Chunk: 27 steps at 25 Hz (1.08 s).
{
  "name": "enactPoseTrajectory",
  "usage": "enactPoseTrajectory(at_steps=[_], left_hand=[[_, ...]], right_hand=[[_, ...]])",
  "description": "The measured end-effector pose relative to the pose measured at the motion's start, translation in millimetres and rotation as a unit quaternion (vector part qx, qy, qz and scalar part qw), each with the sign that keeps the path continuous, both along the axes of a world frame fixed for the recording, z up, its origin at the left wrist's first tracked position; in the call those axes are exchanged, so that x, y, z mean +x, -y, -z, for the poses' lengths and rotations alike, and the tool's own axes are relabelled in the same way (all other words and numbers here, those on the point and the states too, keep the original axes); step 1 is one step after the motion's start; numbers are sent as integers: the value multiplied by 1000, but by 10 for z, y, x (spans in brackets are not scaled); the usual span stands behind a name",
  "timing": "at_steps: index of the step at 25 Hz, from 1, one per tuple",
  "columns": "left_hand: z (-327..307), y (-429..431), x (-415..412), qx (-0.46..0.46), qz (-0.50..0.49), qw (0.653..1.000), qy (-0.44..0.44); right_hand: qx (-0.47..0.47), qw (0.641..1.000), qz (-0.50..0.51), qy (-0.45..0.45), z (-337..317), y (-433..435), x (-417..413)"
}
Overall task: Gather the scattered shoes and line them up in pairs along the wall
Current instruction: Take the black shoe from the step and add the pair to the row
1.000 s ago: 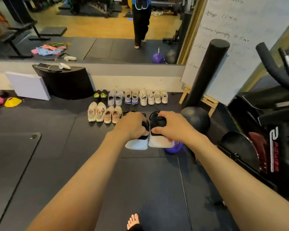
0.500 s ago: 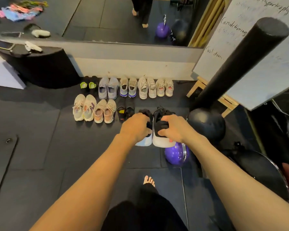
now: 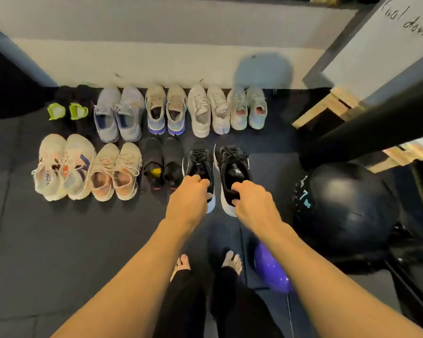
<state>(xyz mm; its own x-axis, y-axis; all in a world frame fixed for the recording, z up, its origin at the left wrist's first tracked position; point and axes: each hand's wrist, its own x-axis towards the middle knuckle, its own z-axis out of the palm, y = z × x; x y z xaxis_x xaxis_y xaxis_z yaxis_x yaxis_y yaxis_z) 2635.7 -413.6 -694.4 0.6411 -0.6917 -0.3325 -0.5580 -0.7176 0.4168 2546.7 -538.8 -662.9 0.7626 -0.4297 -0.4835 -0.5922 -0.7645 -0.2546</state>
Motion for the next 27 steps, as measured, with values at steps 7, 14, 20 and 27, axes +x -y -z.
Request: enactPoseTrajectory(at_steps=[7, 14, 20, 27], left_hand=[[2212, 569, 398, 3, -14, 999, 48], [3448, 716, 572, -37, -13, 993, 114], [3627, 613, 445, 76, -46, 996, 9], [1897, 660, 550, -19, -105, 991, -86]], right_hand=[[-12, 999, -14, 27, 2188, 511, 485], [10, 997, -30, 75, 3474, 629, 716], [8, 997, -27, -78, 3722, 682, 756], [36, 999, -19, 19, 2000, 446, 1011]])
